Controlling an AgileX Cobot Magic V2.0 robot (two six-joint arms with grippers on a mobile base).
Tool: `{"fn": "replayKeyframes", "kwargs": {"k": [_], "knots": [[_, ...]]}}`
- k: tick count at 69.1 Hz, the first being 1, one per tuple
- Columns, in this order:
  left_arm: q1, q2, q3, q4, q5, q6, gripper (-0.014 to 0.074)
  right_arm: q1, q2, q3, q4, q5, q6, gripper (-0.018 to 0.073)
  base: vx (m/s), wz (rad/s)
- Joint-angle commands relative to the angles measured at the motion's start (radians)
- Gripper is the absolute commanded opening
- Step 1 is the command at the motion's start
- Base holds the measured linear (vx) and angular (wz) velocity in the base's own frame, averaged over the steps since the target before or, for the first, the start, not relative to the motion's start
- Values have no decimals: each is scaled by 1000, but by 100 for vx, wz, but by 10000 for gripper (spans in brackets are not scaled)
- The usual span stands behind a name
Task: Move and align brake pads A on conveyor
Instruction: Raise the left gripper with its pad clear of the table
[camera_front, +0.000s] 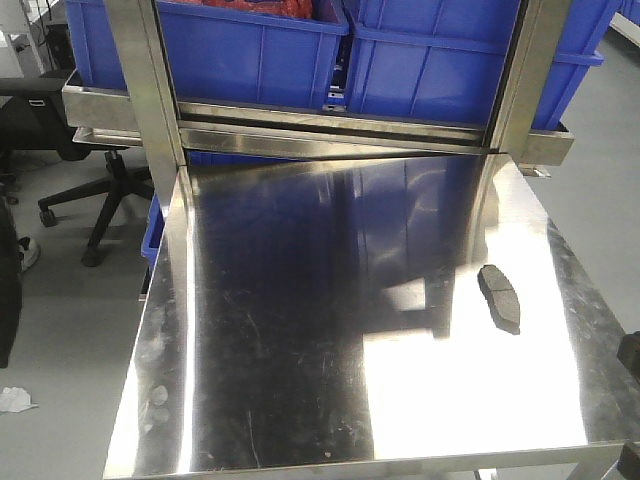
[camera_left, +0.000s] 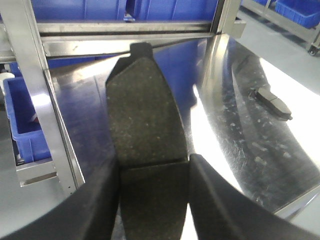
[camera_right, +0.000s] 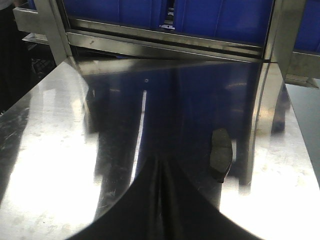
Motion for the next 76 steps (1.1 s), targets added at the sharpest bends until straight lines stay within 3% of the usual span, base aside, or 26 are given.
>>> {"fn": "replayKeyframes", "kwargs": {"k": [1,76], "knots": [[1,-11,-26,11,-88,-8,177,-1,5,-25,-13,-76,-5,-8,0,0],[1,-9,-26,11,-88,-8,177,-1,5,-25,-13,-78,-5,-8,0,0]]}}
